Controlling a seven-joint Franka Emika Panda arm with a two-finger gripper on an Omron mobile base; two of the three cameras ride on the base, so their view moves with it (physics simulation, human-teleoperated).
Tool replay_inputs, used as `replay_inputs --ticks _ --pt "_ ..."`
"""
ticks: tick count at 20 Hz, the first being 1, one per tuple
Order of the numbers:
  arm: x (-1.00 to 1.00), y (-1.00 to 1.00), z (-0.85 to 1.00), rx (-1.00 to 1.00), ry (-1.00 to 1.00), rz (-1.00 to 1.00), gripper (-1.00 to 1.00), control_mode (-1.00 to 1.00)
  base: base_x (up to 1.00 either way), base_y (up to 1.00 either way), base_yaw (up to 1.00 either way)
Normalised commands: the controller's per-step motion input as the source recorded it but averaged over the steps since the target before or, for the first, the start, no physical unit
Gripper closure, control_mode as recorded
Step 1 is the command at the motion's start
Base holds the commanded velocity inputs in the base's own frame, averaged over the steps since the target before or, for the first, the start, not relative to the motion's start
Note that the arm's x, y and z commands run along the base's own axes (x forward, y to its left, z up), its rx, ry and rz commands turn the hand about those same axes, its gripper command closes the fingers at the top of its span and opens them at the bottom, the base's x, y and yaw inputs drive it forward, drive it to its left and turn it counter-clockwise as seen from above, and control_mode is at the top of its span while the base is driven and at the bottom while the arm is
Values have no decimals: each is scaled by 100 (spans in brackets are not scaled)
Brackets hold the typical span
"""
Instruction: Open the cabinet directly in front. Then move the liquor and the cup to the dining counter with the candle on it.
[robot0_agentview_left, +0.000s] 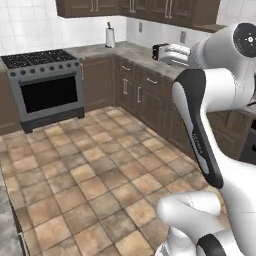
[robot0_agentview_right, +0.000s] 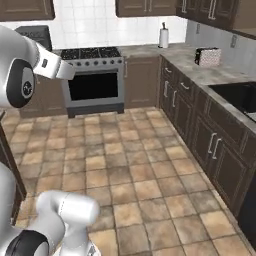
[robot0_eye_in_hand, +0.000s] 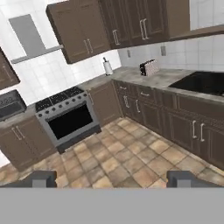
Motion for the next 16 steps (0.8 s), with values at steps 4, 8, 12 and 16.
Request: replay_inputs --ticks 4,8,12,16 --pt "0 0 0 0 0 0 -100 100 3 0 -100" --pt "0 0 0 0 0 0 -100 100 77 46 -70" --pt "0 0 0 0 0 0 -100 100 99 76 -41" --pt "0 0 0 0 0 0 -100 100 44 33 -49"
